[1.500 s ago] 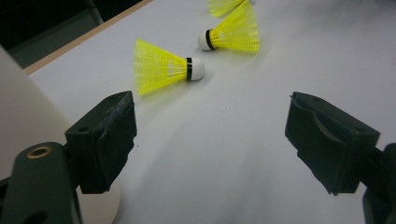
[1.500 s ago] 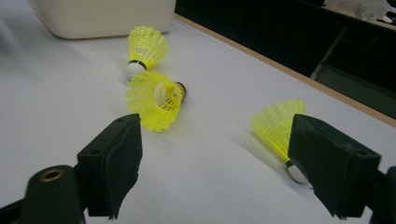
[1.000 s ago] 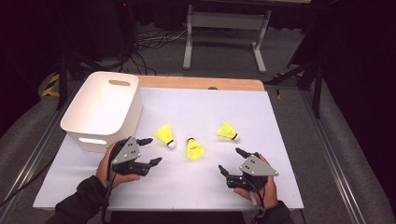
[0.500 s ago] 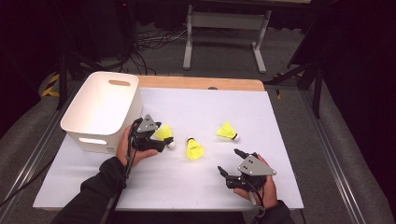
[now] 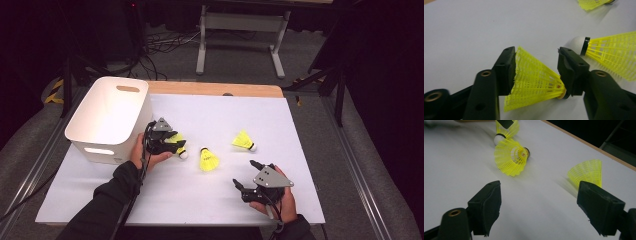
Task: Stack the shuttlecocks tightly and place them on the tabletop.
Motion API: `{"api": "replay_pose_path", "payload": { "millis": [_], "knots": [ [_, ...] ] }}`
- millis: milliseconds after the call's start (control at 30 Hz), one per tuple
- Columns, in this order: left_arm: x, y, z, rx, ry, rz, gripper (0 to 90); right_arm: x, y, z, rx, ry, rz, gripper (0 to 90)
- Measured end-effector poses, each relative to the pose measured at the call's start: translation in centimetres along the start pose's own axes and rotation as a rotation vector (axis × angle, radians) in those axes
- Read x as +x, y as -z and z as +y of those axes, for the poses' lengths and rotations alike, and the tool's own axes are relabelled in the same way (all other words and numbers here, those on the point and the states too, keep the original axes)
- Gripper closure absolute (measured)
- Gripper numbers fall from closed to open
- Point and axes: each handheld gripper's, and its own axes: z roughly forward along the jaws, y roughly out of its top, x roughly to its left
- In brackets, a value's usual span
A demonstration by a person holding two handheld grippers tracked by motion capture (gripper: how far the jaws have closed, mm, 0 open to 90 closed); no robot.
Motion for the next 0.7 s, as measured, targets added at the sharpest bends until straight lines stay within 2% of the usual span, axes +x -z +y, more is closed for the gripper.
{"api": "replay_pose_path", "payload": {
  "millis": [100,200,233,267,333,367,400,433,500,533,567,600,633,700],
  "knots": [
    [-0.2,0.3,0.4,-0.014,-0.019,0.008,70.6,0.0,0.0,0.0,0.004,-0.004,0.002,20.3],
    [-0.4,0.5,0.6,-0.027,-0.034,0.008,81.9,0.0,0.0,0.0,0.005,0.000,0.005,20.3],
    [-0.6,0.8,0.7,-0.037,-0.045,-0.006,86.0,0.0,0.0,0.0,0.005,0.001,0.005,20.3],
    [-0.8,1.0,0.9,-0.041,-0.072,0.006,87.6,0.0,0.0,0.0,0.005,0.001,0.005,20.3],
    [-1.0,1.1,1.0,-0.041,-0.083,0.020,88.7,0.0,0.0,0.0,0.006,0.002,0.006,20.3],
    [-1.5,1.6,1.4,-0.036,-0.115,0.038,89.0,0.0,-0.1,0.0,0.010,0.002,0.007,20.2],
    [-1.5,1.6,1.4,-0.036,-0.115,0.038,89.1,0.0,-0.1,0.0,0.010,0.002,0.007,20.2],
    [-1.9,1.9,1.9,-0.020,-0.158,0.078,89.0,0.0,-0.1,0.0,0.013,0.006,0.006,20.1],
    [-2.0,2.0,2.1,-0.011,-0.167,0.074,89.0,0.0,-0.1,0.0,0.014,0.006,0.008,20.1],
    [-2.1,2.2,2.4,0.018,-0.204,0.106,89.1,0.1,-0.1,0.0,0.018,0.009,0.009,20.0],
    [-2.2,2.2,2.5,0.030,-0.224,0.124,89.1,0.1,-0.2,0.0,0.021,0.009,0.009,19.9],
    [-2.2,2.2,2.5,0.030,-0.224,0.124,89.1,0.1,-0.2,0.0,0.021,0.009,0.009,19.9],
    [-2.3,2.1,2.6,0.060,-0.253,0.143,89.1,0.1,-0.2,0.0,0.026,0.014,0.011,19.7],
    [-2.4,1.9,2.6,0.082,-0.266,0.144,89.2,0.2,-0.3,0.0,0.027,0.016,0.015,19.7]
  ]
}}
